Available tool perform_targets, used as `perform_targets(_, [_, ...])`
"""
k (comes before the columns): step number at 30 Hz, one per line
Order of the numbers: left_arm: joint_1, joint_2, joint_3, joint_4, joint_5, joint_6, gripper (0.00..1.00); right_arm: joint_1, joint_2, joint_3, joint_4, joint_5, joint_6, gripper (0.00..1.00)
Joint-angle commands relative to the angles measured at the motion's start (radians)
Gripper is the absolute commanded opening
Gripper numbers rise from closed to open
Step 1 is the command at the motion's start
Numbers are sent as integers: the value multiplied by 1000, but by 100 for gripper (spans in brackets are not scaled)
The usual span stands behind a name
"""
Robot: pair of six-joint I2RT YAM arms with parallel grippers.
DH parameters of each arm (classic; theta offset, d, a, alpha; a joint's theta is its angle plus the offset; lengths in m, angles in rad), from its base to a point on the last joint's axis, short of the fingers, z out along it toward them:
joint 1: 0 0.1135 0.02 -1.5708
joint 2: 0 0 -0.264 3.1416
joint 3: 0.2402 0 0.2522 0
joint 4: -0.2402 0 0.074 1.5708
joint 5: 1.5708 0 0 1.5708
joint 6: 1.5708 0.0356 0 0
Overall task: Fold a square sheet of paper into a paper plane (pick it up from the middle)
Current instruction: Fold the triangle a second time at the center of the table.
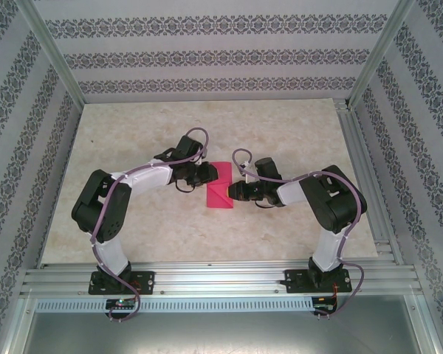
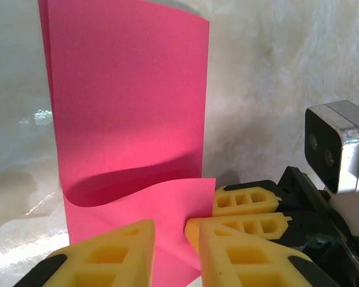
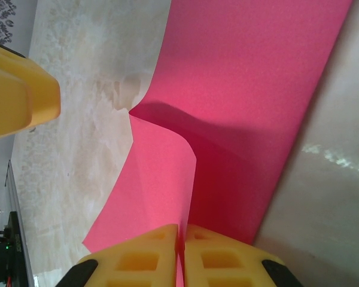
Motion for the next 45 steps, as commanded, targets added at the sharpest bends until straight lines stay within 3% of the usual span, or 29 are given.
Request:
perform_targets(1, [-16, -3, -16, 58, 35, -35, 27, -8, 20, 20, 5, -17, -16, 11])
perform_targets(30, [-24, 105, -49, 153, 69, -107, 26, -7, 18, 23, -22, 21, -23, 11])
perform_targets(45, [-25, 139, -78, 124, 18, -83, 27, 0, 19, 25, -50, 43, -35, 11])
